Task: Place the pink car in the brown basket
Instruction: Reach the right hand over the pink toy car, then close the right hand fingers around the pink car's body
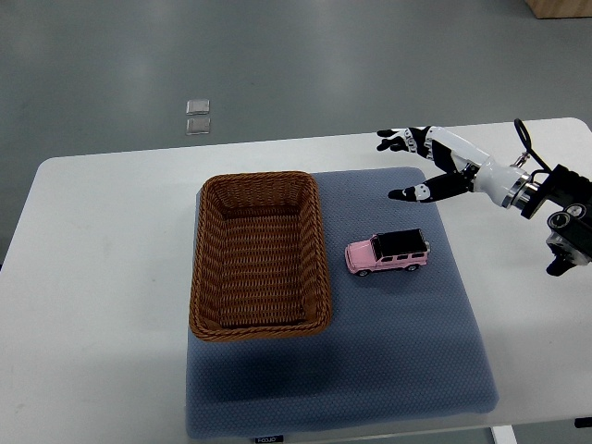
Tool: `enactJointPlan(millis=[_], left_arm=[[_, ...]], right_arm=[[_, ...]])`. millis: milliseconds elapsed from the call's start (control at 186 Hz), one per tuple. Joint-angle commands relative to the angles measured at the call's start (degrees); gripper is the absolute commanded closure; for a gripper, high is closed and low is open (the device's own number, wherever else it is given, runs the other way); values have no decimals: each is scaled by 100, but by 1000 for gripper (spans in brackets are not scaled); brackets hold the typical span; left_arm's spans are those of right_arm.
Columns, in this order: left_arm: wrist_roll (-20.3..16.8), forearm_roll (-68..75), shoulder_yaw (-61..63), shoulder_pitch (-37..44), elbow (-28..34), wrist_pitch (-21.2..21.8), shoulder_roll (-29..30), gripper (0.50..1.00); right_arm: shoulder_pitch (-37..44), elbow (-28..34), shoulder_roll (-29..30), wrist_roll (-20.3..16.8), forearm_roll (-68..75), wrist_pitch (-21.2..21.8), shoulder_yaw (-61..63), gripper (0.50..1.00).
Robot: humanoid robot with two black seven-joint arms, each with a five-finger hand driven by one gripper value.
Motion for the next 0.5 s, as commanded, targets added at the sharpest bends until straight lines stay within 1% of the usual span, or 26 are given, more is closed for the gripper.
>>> enactJointPlan(millis=[0, 129, 286, 404, 496], left_arm=[[0, 0, 0, 0, 4, 1, 0, 500], [0, 0, -9, 0, 4, 1, 0, 500], [0, 0, -9, 0, 4, 1, 0, 500], [0, 9, 0, 0, -5, 1, 0, 500], [0, 9, 0, 0, -22, 1, 0, 500]], right_arm=[[59, 205, -170, 94, -734, -34, -144, 587], [182, 320, -223, 94, -1420, -140, -575, 587], [261, 355, -443, 94, -1859, -597, -1146, 587], [384, 355, -557, 94, -1930, -948, -1647, 587], [499, 355, -610, 94, -1930, -1063, -1849, 587]])
